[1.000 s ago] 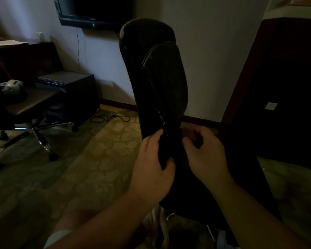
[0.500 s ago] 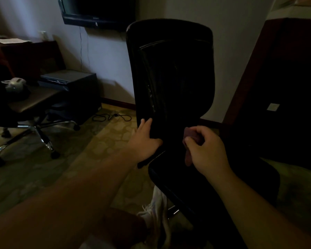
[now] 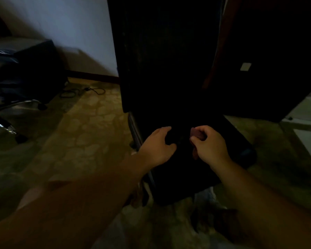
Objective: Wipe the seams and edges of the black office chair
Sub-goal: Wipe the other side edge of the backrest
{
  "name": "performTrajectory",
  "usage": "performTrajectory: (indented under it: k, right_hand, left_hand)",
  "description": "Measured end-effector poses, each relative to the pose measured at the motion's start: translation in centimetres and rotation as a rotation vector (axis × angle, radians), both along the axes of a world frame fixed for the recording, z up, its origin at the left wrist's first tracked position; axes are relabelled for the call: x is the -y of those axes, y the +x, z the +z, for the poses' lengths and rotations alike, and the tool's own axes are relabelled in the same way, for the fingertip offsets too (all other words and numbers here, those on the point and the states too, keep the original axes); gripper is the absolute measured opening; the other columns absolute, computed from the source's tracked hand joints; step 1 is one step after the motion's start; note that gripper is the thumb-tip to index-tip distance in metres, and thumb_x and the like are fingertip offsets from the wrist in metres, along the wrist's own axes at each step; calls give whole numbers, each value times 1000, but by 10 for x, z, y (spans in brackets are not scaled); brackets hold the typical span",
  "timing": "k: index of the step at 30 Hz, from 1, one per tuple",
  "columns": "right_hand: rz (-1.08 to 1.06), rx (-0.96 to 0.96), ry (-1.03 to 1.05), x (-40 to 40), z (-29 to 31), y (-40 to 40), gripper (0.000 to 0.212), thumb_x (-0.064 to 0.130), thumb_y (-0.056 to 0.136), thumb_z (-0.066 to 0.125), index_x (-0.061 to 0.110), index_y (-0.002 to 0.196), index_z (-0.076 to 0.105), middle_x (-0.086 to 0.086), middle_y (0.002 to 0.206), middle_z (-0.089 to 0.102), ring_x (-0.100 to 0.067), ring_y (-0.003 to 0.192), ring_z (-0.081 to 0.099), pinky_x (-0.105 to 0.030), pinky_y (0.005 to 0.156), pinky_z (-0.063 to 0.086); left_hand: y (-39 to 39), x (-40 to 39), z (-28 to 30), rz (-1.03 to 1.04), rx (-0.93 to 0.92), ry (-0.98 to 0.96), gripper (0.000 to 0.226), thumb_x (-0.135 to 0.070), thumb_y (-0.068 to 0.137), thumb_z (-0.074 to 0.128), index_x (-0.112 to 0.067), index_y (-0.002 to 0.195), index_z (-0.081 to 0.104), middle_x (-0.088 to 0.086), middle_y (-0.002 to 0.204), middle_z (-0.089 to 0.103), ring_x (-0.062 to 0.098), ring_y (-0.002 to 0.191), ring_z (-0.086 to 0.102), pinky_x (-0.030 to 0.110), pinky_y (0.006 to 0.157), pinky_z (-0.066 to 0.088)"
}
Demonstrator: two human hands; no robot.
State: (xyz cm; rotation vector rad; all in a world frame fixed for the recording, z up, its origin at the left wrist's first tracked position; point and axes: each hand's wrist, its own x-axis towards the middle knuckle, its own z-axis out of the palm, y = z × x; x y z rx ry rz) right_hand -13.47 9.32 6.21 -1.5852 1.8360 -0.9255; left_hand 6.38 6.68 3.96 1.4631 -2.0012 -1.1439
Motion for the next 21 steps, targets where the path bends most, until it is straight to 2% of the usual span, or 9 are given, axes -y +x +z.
performTrajectory:
  k: [3, 5, 7, 9, 12, 14, 17, 18, 21]
  right_hand:
    - [-85, -95, 65, -11, -23, -36, 28, 27, 91, 68, 23, 119, 61, -1, 116, 63, -22, 105, 59, -29, 83, 45]
    - [-111, -139, 132, -20, -33, -53, 30, 26, 91, 68, 23, 120, 60, -3, 118, 64, -25, 109, 59, -27, 82, 43]
    - [-136, -165, 190, -27, -44, -71, 31, 26, 92, 67, 22, 122, 59, -3, 120, 63, -26, 110, 59, -25, 80, 40]
    - [-163, -197, 229, -33, -53, -87, 32, 26, 92, 66, 22, 123, 59, -3, 119, 64, -25, 110, 59, -25, 80, 40]
    - [-176, -199, 275, -38, -64, -108, 33, 24, 94, 64, 21, 126, 57, -4, 116, 63, -24, 105, 59, -24, 75, 40]
    - [-186, -161, 292, -36, -69, -119, 33, 22, 94, 63, 20, 127, 56, -3, 111, 61, -21, 95, 58, -23, 64, 40]
    - [-240, -103, 298, -32, -78, -132, 32, 21, 95, 62, 20, 127, 54, 2, 103, 56, -7, 75, 54, -17, 56, 38]
    - [-250, -96, 300, -31, -80, -134, 33, 22, 95, 62, 21, 127, 54, 4, 102, 53, -4, 73, 52, -15, 55, 37]
    - [-260, -112, 309, -34, -89, -138, 34, 24, 94, 63, 22, 126, 54, 5, 104, 52, -13, 87, 53, -21, 58, 35]
  left_hand:
    - [-43, -19, -16, -132, 102, 38, 66, -33, 98, 62, -23, 156, 34, 3, 156, 40, 24, 141, 42, 27, 112, 35]
    - [-65, -26, -24, -233, 146, 33, 60, -27, 99, 61, -22, 154, 37, 5, 154, 43, 25, 140, 42, 22, 105, 32]
    - [-87, -27, -35, -329, 218, 40, 63, -29, 100, 58, -24, 157, 31, 4, 159, 37, 26, 144, 35, 32, 114, 32]
    - [-104, -25, -51, -408, 377, 8, 73, -39, 100, 57, -30, 161, 17, -1, 167, 19, 27, 153, 17, 54, 121, 23]
    - [-111, -19, -75, -464, 637, -3, 85, -52, 98, 54, -37, 161, -1, -6, 170, -5, 32, 156, -7, 71, 118, 4]
    - [-106, -17, -86, -490, 740, -20, 89, -57, 98, 52, -35, 160, -7, -7, 170, -10, 34, 155, -12, 77, 114, -1]
    - [-99, -17, -93, -497, 851, -110, 89, -58, 99, 48, -32, 160, -11, -4, 170, -7, 37, 155, -9, 79, 112, -5]
    - [-99, -17, -92, -505, 884, -132, 88, -58, 99, 47, -31, 160, -11, -3, 170, -5, 39, 154, -7, 79, 111, -5]
    - [-95, -11, -86, -513, 913, -160, 87, -54, 99, 46, -30, 160, -11, 0, 170, 6, 41, 154, 2, 78, 113, -6]
